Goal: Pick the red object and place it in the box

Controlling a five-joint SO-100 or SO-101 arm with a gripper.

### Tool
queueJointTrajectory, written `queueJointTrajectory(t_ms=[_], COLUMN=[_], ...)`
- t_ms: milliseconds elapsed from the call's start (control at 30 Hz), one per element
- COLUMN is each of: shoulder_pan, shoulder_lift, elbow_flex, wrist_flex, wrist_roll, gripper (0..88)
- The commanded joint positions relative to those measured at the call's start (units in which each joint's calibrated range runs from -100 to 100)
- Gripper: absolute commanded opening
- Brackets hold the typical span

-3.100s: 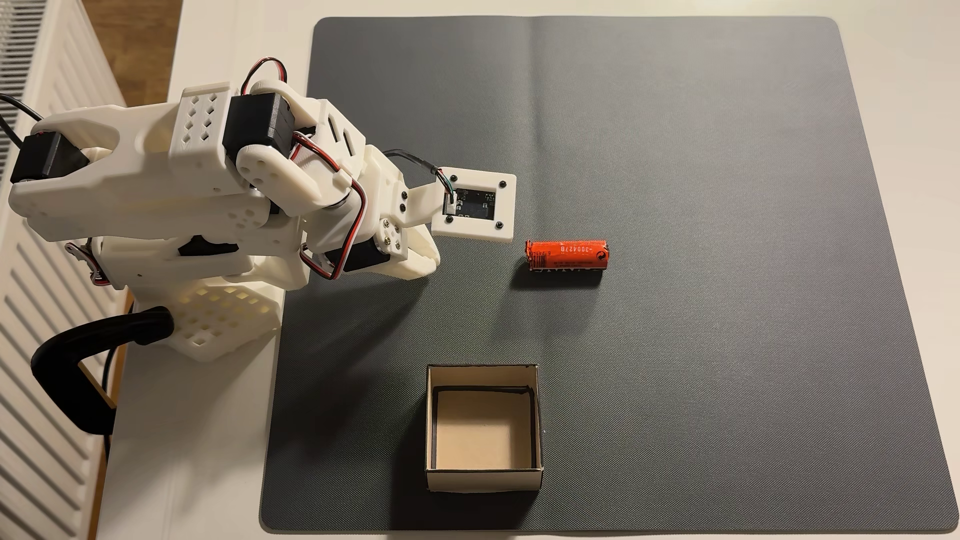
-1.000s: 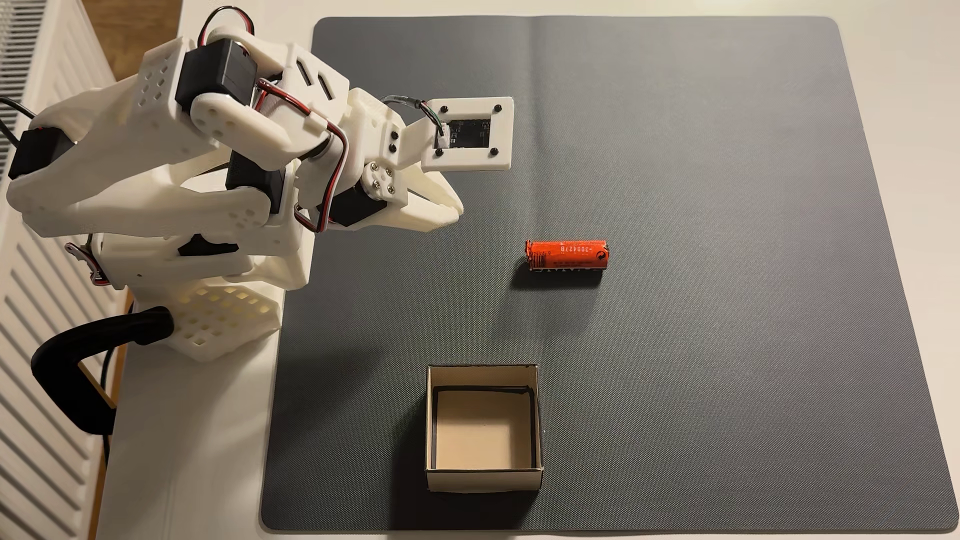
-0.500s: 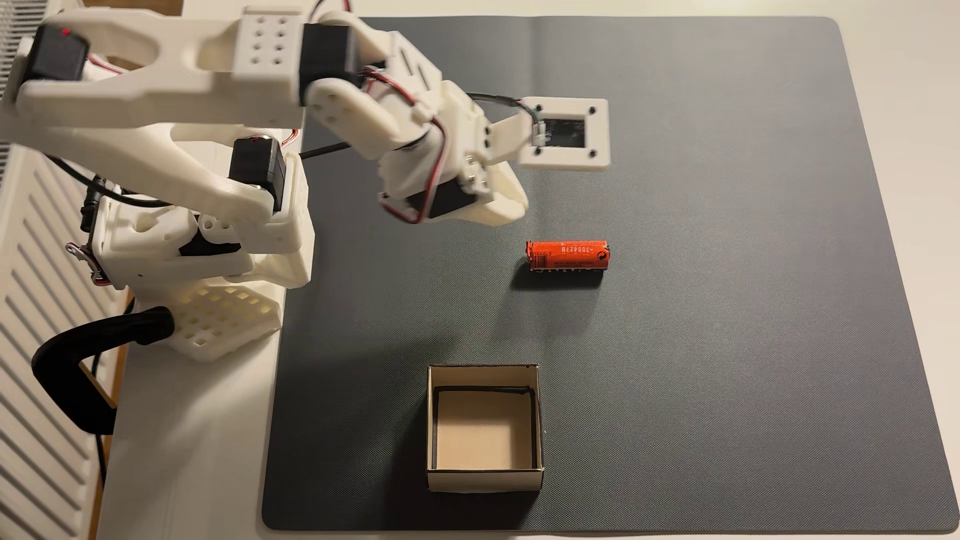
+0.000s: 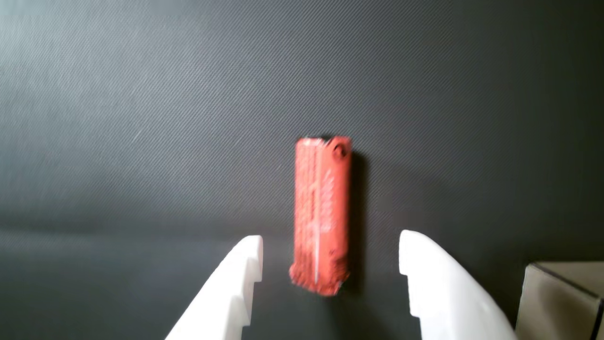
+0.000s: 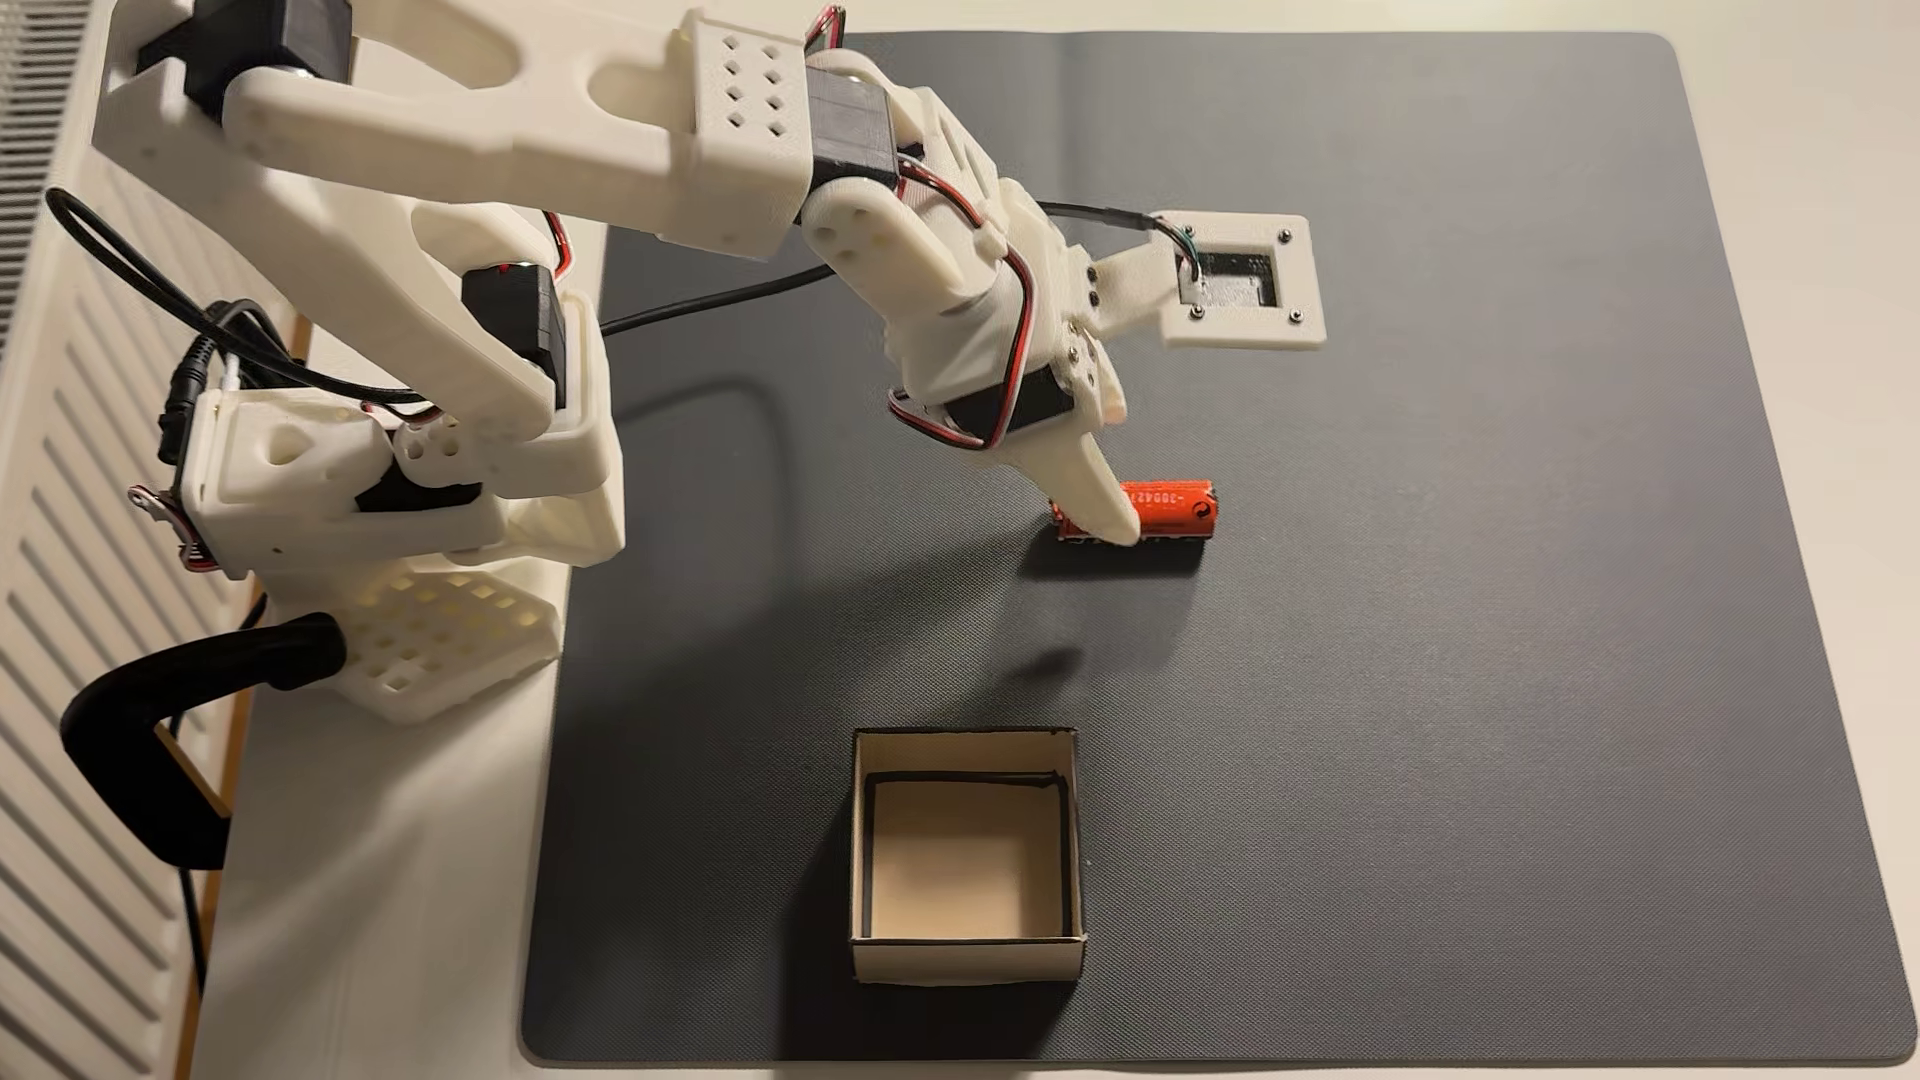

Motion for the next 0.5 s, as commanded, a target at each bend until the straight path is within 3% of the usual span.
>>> queueJointTrajectory(t_ms=[0, 467], shoulder_pan=[0.22, 2.0], shoulder_lift=[2.36, 12.14], elbow_flex=[-2.29, -2.2], wrist_flex=[-3.58, -10.83], wrist_roll=[-0.08, -0.08], gripper=[22.5, 22.1])
